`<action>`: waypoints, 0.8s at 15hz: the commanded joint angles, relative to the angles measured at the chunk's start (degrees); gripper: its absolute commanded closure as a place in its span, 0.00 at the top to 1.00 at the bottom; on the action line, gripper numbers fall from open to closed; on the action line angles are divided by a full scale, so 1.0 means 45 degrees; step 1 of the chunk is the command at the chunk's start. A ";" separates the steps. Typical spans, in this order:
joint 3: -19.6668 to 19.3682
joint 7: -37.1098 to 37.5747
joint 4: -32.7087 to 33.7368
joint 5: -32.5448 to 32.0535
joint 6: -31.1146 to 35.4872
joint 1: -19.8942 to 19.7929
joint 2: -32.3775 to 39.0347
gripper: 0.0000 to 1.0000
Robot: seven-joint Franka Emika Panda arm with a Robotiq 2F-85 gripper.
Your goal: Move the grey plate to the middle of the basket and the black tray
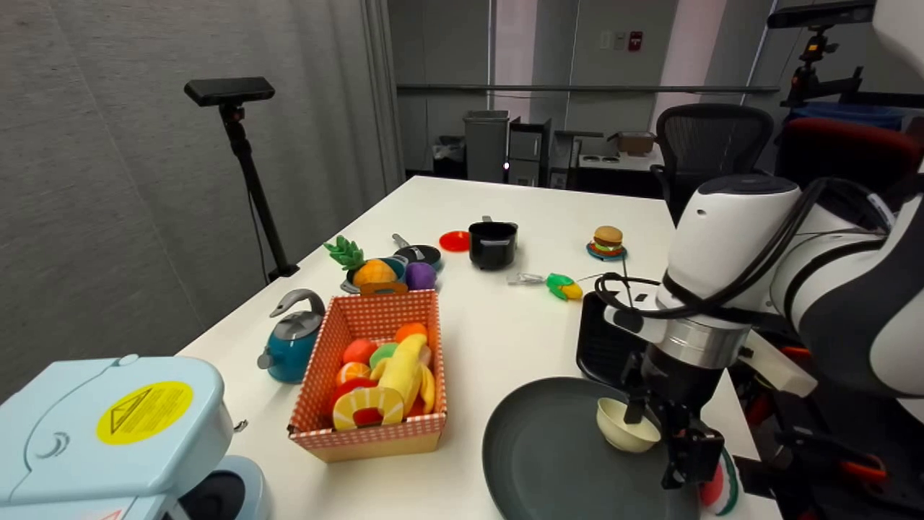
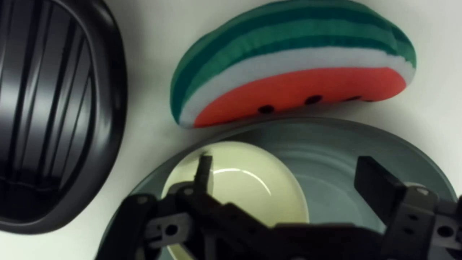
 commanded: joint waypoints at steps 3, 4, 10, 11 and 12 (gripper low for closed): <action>-0.0495 0.2206 0.0740 -0.2499 0.0418 -0.0296 0.0811 1.00; -0.0684 0.2489 0.0848 -0.2725 0.0402 -0.0169 0.0882 1.00; -0.1893 0.3905 0.1595 -0.3443 0.0277 0.0711 0.1465 1.00; -0.2218 0.4096 0.1925 -0.3509 0.0250 0.0835 0.1700 1.00; -0.2523 0.4253 0.2274 -0.3542 0.0186 0.0938 0.1943 1.00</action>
